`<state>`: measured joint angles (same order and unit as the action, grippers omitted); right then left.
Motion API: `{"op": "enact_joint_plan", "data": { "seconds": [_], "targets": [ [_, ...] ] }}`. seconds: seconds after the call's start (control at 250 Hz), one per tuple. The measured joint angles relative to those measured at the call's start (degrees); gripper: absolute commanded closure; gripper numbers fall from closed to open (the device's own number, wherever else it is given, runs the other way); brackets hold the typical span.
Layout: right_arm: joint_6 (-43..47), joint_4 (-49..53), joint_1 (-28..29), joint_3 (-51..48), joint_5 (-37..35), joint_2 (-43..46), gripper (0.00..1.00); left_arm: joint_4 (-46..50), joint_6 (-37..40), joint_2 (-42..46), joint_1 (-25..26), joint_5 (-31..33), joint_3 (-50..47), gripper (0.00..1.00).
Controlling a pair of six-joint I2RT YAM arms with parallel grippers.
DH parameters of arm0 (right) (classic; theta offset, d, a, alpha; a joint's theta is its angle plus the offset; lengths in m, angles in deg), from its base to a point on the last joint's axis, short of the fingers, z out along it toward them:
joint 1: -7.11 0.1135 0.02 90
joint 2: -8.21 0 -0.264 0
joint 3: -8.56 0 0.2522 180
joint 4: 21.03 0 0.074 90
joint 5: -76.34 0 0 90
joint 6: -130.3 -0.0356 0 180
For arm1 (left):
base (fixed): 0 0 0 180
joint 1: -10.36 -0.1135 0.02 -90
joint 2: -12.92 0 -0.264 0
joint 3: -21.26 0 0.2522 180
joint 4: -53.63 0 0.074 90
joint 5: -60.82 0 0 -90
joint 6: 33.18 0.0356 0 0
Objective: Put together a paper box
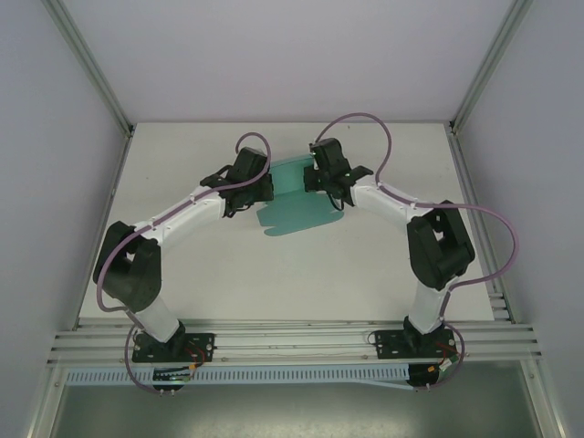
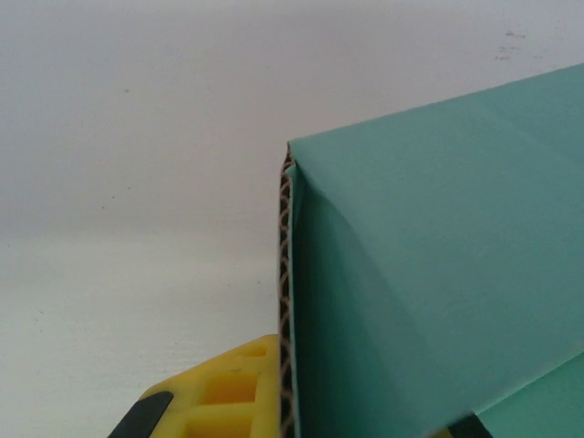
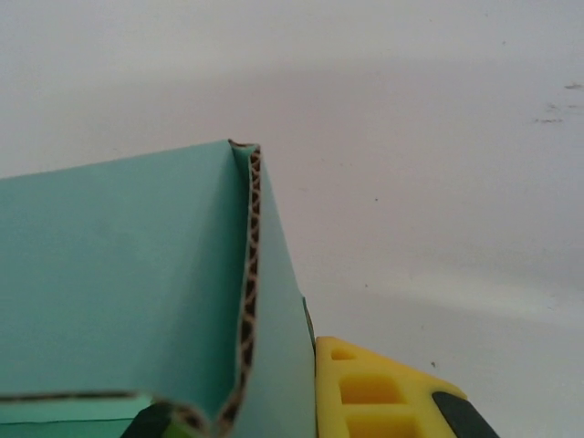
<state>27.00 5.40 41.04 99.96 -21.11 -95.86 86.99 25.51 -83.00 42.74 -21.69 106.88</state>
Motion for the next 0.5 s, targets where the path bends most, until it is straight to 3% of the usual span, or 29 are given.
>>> {"op": "enact_joint_plan", "data": {
  "seconds": [0.248, 0.372, 0.5],
  "targets": [
    [2.6, 6.5, 5.4, 4.4, -18.7, -1.6, 1.00, -0.5, -0.9, 0.0, 0.3, -0.2, 0.0, 1.00],
    [-4.0, 13.0, 6.2, 9.1, -24.9, -3.7, 0.99, -2.2, -1.4, 0.0, 0.7, -0.8, 0.0, 1.00],
    [-10.7, 15.0, 6.2, 9.3, -26.9, -3.6, 1.00, -3.3, -1.3, 0.0, 1.3, -1.6, 0.0, 1.00]
  ]
}}
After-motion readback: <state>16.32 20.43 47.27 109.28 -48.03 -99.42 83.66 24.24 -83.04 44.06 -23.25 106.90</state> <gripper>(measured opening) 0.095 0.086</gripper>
